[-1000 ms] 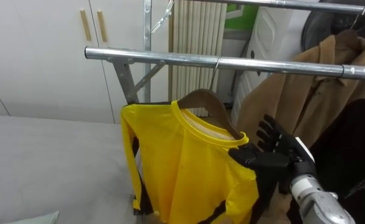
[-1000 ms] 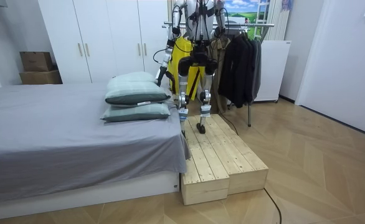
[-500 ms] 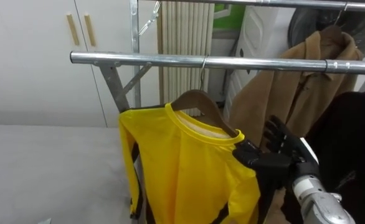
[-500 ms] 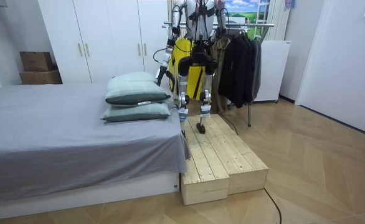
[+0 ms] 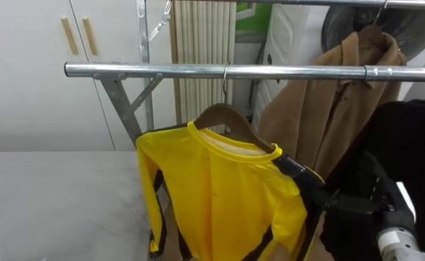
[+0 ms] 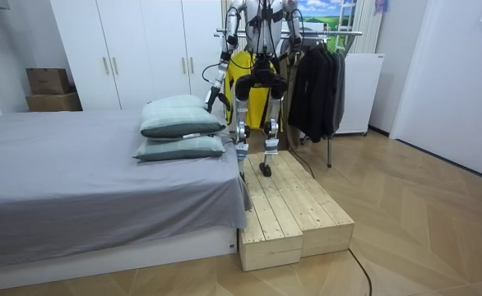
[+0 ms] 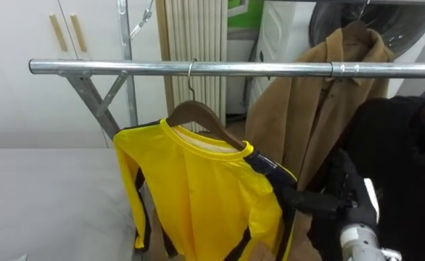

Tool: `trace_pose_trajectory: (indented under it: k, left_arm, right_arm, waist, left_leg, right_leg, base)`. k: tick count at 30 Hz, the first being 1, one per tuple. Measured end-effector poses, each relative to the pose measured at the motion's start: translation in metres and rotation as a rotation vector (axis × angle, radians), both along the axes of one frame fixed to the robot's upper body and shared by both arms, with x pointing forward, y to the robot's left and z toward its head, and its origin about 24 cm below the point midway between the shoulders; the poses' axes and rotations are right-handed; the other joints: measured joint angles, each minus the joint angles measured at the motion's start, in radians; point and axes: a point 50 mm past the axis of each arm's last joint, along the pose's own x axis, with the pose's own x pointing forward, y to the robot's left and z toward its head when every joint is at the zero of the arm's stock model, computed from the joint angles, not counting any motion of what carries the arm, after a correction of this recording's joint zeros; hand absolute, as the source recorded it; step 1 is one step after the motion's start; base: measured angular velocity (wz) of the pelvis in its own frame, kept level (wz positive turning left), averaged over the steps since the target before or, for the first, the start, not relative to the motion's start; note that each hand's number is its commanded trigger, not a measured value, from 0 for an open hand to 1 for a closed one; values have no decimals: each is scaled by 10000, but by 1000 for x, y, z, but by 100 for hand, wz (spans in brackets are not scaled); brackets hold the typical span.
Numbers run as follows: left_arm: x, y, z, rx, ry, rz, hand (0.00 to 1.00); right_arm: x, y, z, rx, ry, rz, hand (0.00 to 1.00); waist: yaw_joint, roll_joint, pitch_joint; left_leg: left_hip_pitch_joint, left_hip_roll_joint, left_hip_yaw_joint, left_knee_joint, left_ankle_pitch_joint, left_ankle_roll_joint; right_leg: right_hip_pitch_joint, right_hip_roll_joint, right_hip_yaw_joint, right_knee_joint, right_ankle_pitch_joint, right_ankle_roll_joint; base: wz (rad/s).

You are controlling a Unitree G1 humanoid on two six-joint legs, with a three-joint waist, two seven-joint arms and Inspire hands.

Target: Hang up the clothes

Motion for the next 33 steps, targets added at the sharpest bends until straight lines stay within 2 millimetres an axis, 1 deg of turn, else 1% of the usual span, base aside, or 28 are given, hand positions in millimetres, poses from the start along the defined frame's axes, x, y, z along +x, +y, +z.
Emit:
trace_pose_trajectory:
  k: [4, 6, 11, 13, 14, 16, 20, 22, 23, 25, 26, 28, 32, 33]
  left_arm:
    - [-2, 0, 0, 9, -27, 204, 0]
    - [-4, -1, 0, -15, 10, 242, 0]
    - [-4, -2, 0, -43, 22, 224, 0]
    - [-4, -2, 0, -36, 6, 221, 0]
    - [-5, -2, 0, -36, 9, 221, 0]
    - [-5, -2, 0, -33, 13, 226, 0]
    - [-6, -2, 0, -47, 30, 241, 0]
    - [-6, -4, 0, -81, 42, 235, 0]
    - [-7, -4, 0, -88, 46, 238, 0]
    - [-7, -5, -1, -118, 55, 236, 0]
    - [-7, -5, -1, -126, 55, 243, 0]
    - [-8, -7, -1, -158, 75, 245, 0]
    - [-9, -10, -2, -240, 131, 171, 0]
    - [-12, -11, -2, -278, 170, 139, 0]
  right_arm:
    - [-12, -5, -9, -92, 390, -188, 0]
    - [-15, -7, -10, -91, 453, -265, 0]
    - [-30, -12, -24, -78, 1031, -433, 0]
    - [-44, -11, -35, -133, 1528, -384, 0]
    - [-47, -11, -37, -111, 1656, -371, 0]
    - [-60, -11, -50, -45, 2266, -304, 0]
    - [-71, -9, -66, 256, 3025, -389, 0]
    - [-81, -5, -81, 587, 3674, -462, 0]
    - [-84, -3, -85, 657, 3869, -492, 0]
    - [-97, 1, -99, 815, 4655, -459, 0]
    - [-101, 2, -102, 856, 4848, -463, 0]
    - [-118, 5, -115, 1187, 5566, -568, 0]
    - [-133, 8, -126, 1614, 6197, -682, 0]
    - [-138, 9, -129, 1821, 6312, -777, 0]
  waist:
    - [-108, 9, 6]
    - [-116, 11, 10]
    - [-133, 9, 12]
    - [-152, 3, 15]
    - [-168, 4, 15]
    - [-205, 10, 18]
    - [-214, 19, 22]
    - [-210, 22, 23]
    - [-209, 24, 23]
    - [-216, 54, 33]
    - [-219, 61, 31]
    - [-219, 92, 20]
    - [-211, 191, 12]
    - [-210, 227, 23]
  left_leg:
    - [72, 13, 190, -25, -3, 4]
    - [136, 14, 317, -54, -9, 14]
    - [178, 2, 353, -17, -26, 37]
    - [170, 4, 363, -15, -35, 50]
    - [168, 4, 364, -14, -53, 80]
    - [153, 6, 364, -2, -65, 102]
    - [159, 6, 401, 13, -70, 108]
    - [159, 5, 419, 9, -70, 110]
    - [160, 4, 421, 8, -70, 110]
    - [155, 0, 443, 10, -78, 118]
    - [154, -1, 442, 11, -81, 122]
    - [158, -3, 435, 10, -87, 111]
    - [203, -7, 474, -9, -91, 92]
    - [308, -6, 516, -61, -89, 90]
  right_leg:
    - [-4, 37, 167, 32, 13, 7]
    - [-18, 60, 276, 103, 10, 9]
    - [-5, 42, 284, 191, -8, 21]
    - [-4, 42, 284, 186, -9, 23]
    - [-4, 41, 282, 186, -10, 22]
    - [-1, 36, 279, 165, -9, 23]
    - [-6, 47, 345, 151, -8, 24]
    - [-7, 53, 374, 135, -4, 27]
    - [-8, 53, 375, 138, -2, 29]
    - [-13, 54, 380, 133, 11, 45]
    - [-12, 54, 379, 129, 11, 45]
    - [-7, 53, 371, 131, 26, 68]
    - [9, 72, 446, 132, 27, 69]
    - [75, 86, 489, 129, 26, 69]
  base:
    - [-12]
    - [-16]
    - [-2]
    - [0]
    - [0]
    - [0]
    - [-4]
    - [-4]
    - [0]
    - [0]
    - [0]
    - [0]
    - [-4]
    - [-6]
